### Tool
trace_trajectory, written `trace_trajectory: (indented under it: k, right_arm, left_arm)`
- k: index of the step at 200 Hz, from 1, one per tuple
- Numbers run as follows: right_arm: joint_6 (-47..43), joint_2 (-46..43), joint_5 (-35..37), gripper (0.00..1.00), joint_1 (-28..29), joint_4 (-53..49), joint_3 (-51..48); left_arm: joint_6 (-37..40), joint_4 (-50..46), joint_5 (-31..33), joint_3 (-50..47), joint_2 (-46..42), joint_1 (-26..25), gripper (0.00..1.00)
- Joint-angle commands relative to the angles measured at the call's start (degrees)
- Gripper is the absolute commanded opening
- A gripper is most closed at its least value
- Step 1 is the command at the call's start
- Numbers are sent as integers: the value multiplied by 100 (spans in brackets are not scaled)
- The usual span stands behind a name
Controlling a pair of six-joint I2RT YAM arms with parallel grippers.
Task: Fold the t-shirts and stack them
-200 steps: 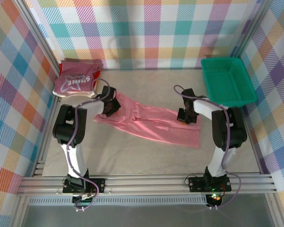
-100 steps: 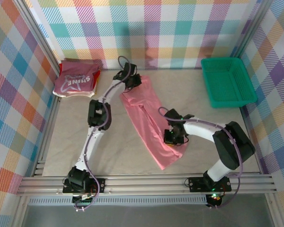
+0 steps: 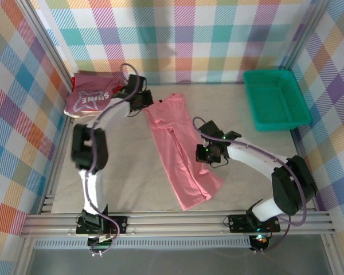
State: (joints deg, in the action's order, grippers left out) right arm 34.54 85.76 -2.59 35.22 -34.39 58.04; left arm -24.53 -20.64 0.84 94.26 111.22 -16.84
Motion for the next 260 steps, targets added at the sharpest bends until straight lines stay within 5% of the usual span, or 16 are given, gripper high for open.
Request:
trace_trajectory:
  k: [1,38,87,117,138,173,230,260]
  right_arm:
    - [-677,585,24,9,-24,-125,683]
    - [-1097,1995,280,0,-113,-300,2158]
    - [-1420,3795,593,0,-396,-820,4176]
    - [-1180,4170,235,0,-612,-673,4651]
    - [-1069,3731,4,0,-716,-199,4290]
    - [-843,2001,141,0,-962,1634,2315]
    - [-778,1544,106,0,-1471,1481,1640]
    - [-771,1513,-186,0,-1510,1487,1514]
  left_arm:
    - [-320,771,246,-1073,-619,-184,0]
    - [-608,1085,332,-1845,-453,-425,0]
    - [-968,523,513,-689,932,-374,0]
    - [-1445,254,67,24,1794,-271,0]
    - [-1679,342,-126,331,2234,-232,0]
    - [-1568,48,-609,1780,3175,-212,0]
    - [-1131,-993,-1178,5636,5266,-214,0]
    - [-629,-1172,-905,5852,5040,-113,0]
